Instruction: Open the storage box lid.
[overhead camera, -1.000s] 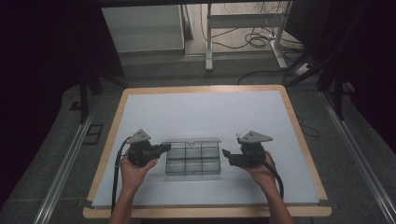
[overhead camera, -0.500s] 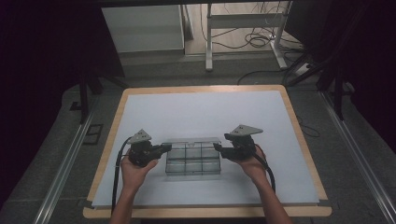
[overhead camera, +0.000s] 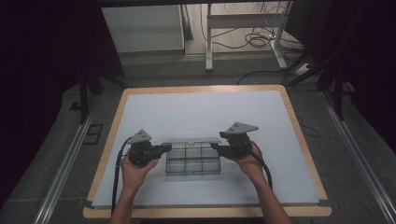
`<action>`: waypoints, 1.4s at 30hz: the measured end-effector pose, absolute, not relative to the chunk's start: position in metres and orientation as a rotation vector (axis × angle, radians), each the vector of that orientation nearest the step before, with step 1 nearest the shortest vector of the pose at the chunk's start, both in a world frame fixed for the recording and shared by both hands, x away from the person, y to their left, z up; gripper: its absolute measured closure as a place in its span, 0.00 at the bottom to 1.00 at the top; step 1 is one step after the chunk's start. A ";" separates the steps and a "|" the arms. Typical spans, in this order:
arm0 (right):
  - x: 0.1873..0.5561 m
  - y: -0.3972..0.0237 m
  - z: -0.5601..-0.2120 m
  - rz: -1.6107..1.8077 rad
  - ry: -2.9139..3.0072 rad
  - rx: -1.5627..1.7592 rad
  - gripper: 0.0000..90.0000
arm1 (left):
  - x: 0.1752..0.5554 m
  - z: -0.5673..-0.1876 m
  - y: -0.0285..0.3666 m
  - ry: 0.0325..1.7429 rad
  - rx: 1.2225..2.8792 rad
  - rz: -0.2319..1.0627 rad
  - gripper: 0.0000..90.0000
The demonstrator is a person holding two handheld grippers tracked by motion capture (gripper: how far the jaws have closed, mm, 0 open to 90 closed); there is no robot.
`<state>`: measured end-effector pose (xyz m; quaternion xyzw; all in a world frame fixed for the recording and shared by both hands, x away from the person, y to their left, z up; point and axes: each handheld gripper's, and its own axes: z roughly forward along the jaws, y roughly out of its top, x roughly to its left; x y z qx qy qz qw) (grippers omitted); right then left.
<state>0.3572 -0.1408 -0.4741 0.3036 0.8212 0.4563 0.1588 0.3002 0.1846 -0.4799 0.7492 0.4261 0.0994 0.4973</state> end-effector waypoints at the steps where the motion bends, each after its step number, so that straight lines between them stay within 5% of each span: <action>1: 0.357 -0.140 -0.474 1.306 2.349 0.867 0.47 | 0.300 -0.480 0.185 1.032 1.814 0.240 0.99; 31: 0.360 -0.129 -0.473 1.326 2.379 0.804 0.57 | 0.297 -0.480 0.188 1.035 1.811 0.236 0.97; 37: 0.362 -0.128 -0.472 1.333 2.371 0.814 0.57 | 0.292 -0.482 0.195 1.063 1.809 0.234 0.91; 42: 0.363 -0.128 -0.472 1.337 2.364 0.818 0.57 | 0.289 -0.482 0.198 1.102 1.826 0.266 0.71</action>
